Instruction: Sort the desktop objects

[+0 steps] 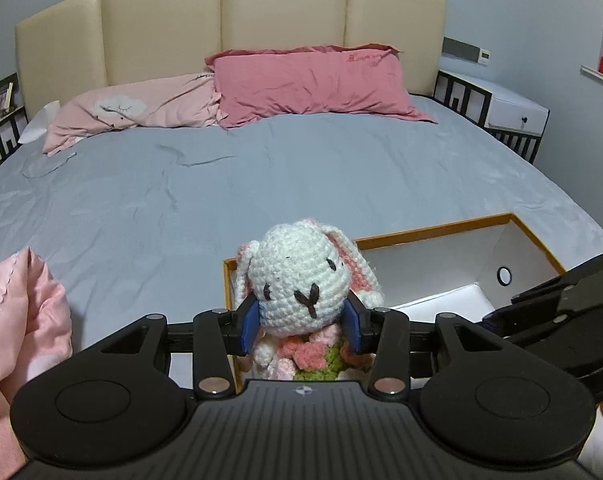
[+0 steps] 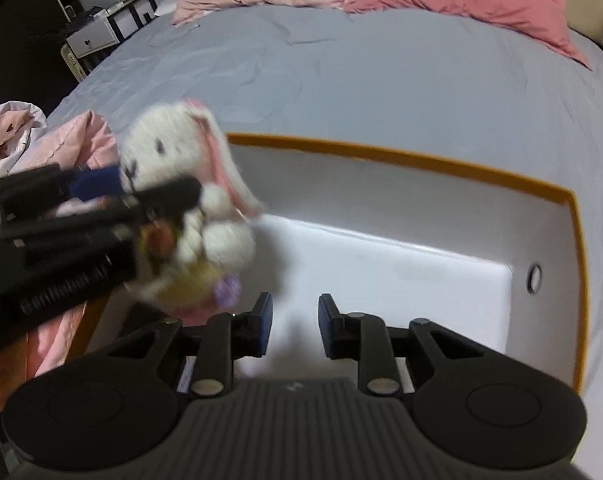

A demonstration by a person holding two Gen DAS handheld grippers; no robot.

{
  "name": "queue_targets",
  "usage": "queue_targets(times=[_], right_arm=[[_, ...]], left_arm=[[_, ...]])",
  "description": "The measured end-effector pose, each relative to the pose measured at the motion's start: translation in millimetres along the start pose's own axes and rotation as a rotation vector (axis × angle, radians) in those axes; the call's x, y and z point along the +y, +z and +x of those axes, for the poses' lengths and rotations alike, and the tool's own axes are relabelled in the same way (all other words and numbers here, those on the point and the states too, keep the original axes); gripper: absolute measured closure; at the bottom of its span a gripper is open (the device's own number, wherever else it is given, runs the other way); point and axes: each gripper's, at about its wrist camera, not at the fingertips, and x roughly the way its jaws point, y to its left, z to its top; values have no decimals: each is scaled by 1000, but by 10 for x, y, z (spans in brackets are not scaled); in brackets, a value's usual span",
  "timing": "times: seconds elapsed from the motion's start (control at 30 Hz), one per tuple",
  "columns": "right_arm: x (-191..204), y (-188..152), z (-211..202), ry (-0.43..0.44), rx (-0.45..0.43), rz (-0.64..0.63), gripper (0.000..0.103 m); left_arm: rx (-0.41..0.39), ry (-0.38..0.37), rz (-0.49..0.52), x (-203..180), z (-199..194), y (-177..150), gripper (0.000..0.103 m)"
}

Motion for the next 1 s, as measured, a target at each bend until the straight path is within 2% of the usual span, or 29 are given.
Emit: queue_targets(times=[0.4, 0.53, 0.63, 0.73, 0.87, 1.0], right_arm=[[18, 42, 160, 9, -11, -7, 76], [41, 61, 211, 7, -10, -19, 76], [27, 40, 221, 23, 0, -26, 72], [49, 34, 234, -3, -2, -50, 70], [-30, 54, 174, 1, -19, -7, 69], [-47, 93, 81, 21, -38, 30, 69]], left_arm=[[12, -113, -140, 325, -22, 1, 46], [11, -176, -232, 494, -55, 14, 43], [-23, -206, -288, 607, -123, 34, 43], [-55, -236, -335, 696, -201, 57, 43], [-74, -216, -378, 807, -252, 62, 43], [-19, -171, -445, 948, -189, 50, 43]])
